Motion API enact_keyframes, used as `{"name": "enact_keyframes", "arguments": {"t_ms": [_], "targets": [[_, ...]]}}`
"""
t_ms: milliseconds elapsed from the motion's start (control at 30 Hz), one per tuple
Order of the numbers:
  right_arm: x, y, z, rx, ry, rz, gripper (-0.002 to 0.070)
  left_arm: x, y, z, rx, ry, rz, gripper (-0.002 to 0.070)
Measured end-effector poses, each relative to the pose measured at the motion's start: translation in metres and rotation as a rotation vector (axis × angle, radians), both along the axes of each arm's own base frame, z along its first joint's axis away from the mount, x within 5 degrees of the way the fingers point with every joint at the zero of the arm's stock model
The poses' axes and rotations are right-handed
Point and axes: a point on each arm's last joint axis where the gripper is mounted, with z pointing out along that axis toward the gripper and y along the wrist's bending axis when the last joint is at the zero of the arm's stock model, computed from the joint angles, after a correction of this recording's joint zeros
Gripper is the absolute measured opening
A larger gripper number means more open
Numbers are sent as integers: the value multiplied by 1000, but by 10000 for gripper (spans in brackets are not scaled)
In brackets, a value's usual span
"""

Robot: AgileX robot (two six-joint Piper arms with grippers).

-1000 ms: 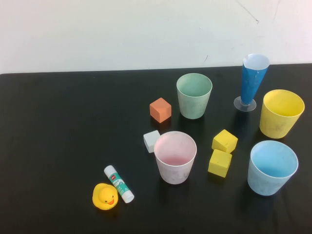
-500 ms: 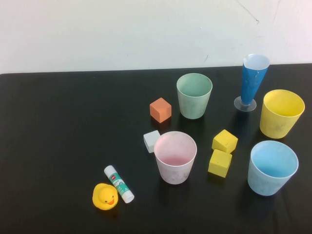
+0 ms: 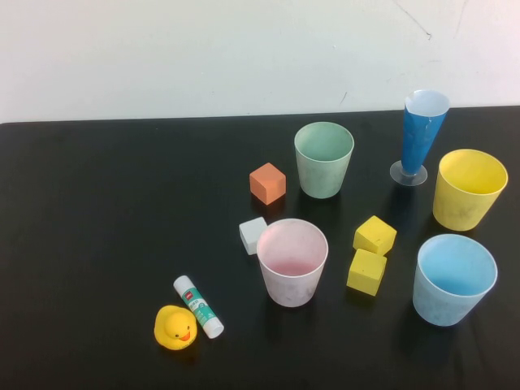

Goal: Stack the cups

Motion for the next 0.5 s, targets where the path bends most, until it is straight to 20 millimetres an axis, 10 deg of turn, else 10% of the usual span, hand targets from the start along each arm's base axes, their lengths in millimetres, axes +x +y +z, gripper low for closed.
{"name": "enact_keyframes", "arguments": {"t_ms": [500], "targets": [[-5, -4, 16, 133, -48, 63, -3, -5, 1, 5, -111, -63, -78, 0]]}}
